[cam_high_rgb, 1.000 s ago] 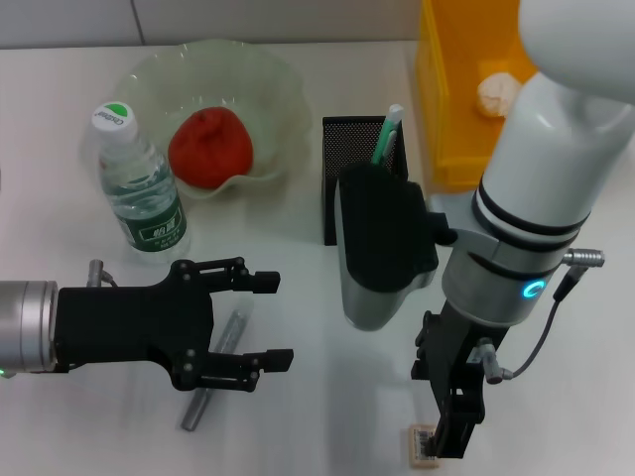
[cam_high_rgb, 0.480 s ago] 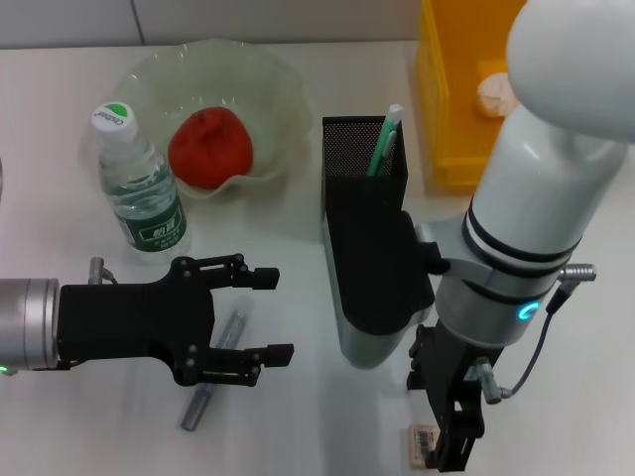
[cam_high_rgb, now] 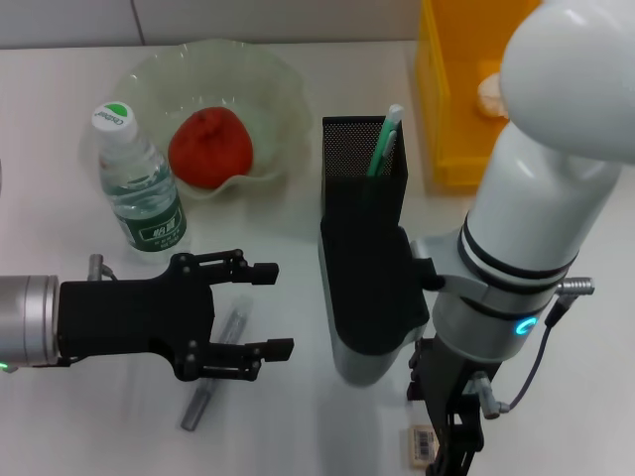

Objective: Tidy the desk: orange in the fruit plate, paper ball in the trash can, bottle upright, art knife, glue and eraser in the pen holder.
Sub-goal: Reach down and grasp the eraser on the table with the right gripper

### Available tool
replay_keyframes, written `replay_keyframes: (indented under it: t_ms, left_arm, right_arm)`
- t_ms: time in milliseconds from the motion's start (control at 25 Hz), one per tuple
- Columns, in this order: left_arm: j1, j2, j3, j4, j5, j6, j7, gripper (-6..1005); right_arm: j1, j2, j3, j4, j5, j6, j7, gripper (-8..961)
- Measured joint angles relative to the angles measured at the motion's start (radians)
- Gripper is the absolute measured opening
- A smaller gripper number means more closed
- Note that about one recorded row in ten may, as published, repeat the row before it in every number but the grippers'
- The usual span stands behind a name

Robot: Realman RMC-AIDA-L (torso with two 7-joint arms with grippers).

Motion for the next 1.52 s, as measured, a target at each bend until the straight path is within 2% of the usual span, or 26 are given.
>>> replay_keyframes:
  t_ms: [280, 1520]
  left_arm:
    - [0.000, -0.003, -0.010, 0.003, 0.005, 0.000, 0.000, 814]
    - [0.000, -0.006, -0.019, 0.004, 0.006, -0.001, 0.000, 815]
  right_arm:
    - [-0.002, 0.000, -0.058, -0.021, 0.000, 0.004, 0.030, 824]
    - [-0.002, 0.002, -0.106, 0.008, 0.000, 0.045, 0.045, 694]
